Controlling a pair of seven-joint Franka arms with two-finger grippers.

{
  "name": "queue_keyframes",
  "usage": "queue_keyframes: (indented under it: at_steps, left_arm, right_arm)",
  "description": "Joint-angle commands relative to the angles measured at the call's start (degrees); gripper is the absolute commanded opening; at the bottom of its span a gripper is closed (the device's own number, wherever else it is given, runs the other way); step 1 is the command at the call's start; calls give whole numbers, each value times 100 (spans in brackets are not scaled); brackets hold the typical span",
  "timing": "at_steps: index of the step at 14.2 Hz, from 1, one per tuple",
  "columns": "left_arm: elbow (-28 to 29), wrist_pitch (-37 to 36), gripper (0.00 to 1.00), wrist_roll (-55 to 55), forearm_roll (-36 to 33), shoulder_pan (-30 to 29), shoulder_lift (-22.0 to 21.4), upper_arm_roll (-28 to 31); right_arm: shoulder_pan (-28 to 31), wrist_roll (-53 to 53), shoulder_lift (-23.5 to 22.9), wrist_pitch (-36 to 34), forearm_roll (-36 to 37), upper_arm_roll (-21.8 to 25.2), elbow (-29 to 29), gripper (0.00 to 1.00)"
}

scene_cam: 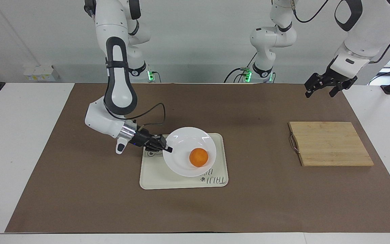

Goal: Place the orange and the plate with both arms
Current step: 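Push the white plate with the right gripper onto the cream tray, then settle the plate on the tray and open the right gripper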

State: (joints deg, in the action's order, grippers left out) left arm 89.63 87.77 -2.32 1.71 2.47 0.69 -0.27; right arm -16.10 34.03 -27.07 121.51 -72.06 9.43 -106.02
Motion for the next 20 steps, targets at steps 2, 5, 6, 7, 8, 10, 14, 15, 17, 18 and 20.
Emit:
queue_keyframes:
  at_steps: [2,5,6,7,8,10,14,15,17,18,20]
  left_arm:
    - [46,30,100,57,-56,-18,-51,1]
    - [46,38,100,57,-56,-10,-51,1]
    - [46,30,100,57,-56,-10,-51,1]
    - [46,30,100,57,-56,-18,-51,1]
    - [46,30,100,57,-56,-10,-51,1]
    - [46,30,100,57,-56,-18,-51,1]
    - [46,30,100,57,-56,-10,-51,1]
    - [46,30,100,57,-56,-10,-51,1]
    - [46,30,100,57,-56,-18,-51,1]
    - [46,30,100,57,-56,-10,-51,1]
    - [46,30,100,57,-56,-10,-51,1]
  right_arm:
    - [28,104,-9,13,34,-20,38,0]
    - [28,156,8,163,34,-20,-103,0]
    - [19,148,8,198,34,-20,-103,0]
    - [19,148,17,198,34,-20,-120,0]
    - [28,156,26,198,68,-20,-155,0]
    - [28,174,26,198,156,6,-190,15]
    - [46,43,61,198,1069,6,-16,100]
    - [54,-184,96,163,1280,41,64,100]
    - [72,-641,166,145,1981,50,274,100]
    - [72,-887,245,154,2281,50,328,100]
    - [63,-1423,438,171,2965,59,398,100]
